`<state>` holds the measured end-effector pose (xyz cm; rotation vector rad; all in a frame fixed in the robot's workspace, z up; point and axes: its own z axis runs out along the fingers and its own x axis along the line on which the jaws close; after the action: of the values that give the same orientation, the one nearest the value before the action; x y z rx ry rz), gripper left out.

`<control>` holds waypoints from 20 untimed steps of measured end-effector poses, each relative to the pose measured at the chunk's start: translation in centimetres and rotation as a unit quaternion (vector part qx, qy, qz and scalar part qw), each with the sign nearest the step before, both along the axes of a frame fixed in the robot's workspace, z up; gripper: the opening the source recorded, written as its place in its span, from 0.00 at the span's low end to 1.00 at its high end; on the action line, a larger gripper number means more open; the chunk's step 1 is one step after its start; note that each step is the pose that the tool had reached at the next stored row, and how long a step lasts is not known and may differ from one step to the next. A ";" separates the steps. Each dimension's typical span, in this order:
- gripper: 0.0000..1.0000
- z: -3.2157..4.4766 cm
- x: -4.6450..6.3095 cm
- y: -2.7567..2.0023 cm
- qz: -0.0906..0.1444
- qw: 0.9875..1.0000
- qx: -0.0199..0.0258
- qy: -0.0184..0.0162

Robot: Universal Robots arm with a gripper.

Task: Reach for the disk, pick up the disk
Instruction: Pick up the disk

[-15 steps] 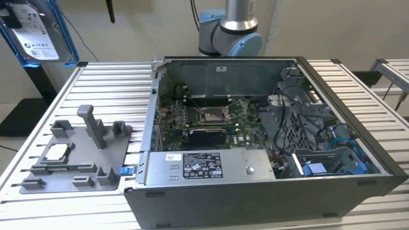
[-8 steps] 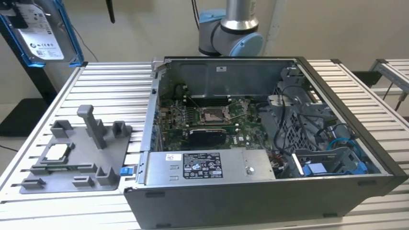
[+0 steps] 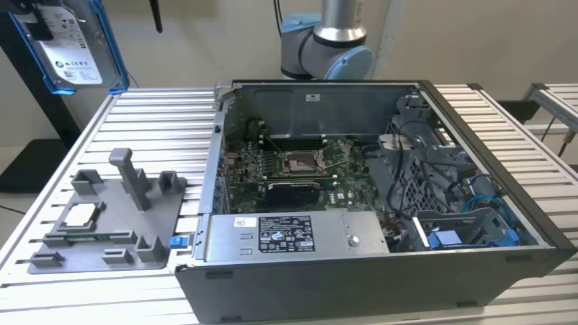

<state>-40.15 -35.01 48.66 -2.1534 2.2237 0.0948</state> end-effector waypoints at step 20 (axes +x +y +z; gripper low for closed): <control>0.00 0.00 4.8 0.00 0.000 1.000 0.000 0.000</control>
<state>-35.38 -35.01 48.66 -2.1534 2.2236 0.0948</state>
